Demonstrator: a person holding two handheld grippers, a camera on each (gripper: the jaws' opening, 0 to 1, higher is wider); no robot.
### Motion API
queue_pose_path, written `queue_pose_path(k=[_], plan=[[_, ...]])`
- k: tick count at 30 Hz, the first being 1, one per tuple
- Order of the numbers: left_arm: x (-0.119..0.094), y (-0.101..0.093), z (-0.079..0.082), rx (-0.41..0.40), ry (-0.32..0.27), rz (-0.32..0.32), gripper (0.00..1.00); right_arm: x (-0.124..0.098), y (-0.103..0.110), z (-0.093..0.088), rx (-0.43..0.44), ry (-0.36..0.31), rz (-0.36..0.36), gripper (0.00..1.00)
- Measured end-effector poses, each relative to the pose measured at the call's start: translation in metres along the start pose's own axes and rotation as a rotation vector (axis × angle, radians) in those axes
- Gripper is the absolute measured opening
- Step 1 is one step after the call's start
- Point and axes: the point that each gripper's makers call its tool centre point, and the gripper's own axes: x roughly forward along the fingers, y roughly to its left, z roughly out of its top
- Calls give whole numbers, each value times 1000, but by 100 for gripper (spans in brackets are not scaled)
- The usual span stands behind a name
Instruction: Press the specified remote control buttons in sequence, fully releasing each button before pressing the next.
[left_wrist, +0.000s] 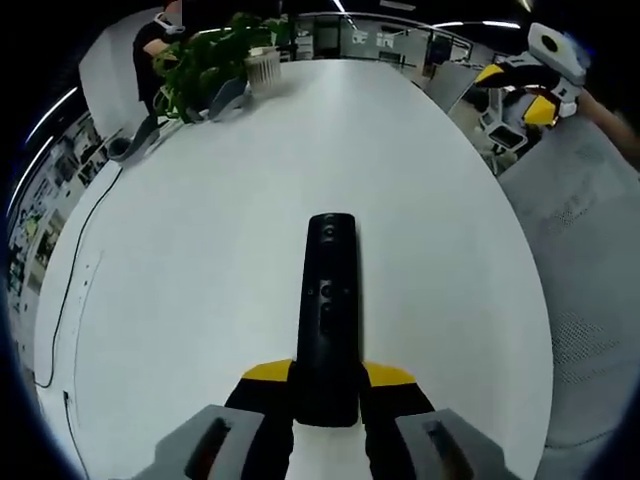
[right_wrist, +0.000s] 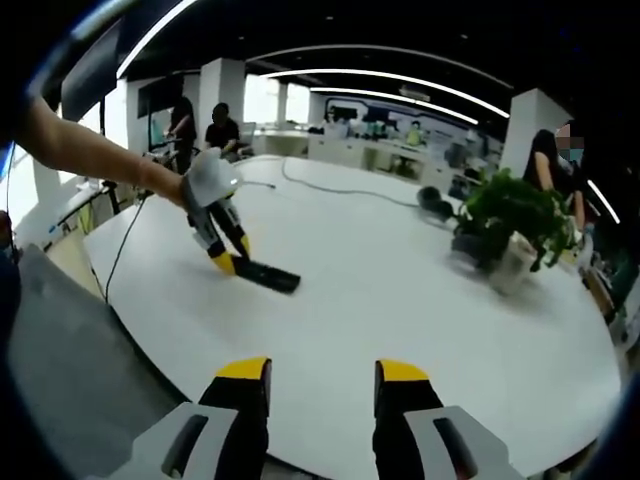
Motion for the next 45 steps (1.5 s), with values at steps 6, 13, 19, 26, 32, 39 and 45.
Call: queue_pose_path(k=[6,13,19,26,32,39,45], plan=[[-1,-5,-1,6,14,-3,25,0,1,0,-6,2,2,37],[-2,-13,-3,19,20,-9,25,0,1,0,-7,3,2,37],[-3,-20,-5,27,25,-13,25,0,3,-1,-10,6,6,36],[-4,-29,-8,27,9,-15,25,1,4,-1,-15,10,11,36],[-5,-37,-9,38,9,-21,25,1,5,-2,-19,14,17,35],[-6,-45,-11,41,5,-25,25,2,6,-3,-22,18,21,35],[-7,-53,-13,43,-1,-28,25,2,6,-3,-21,20,21,35]])
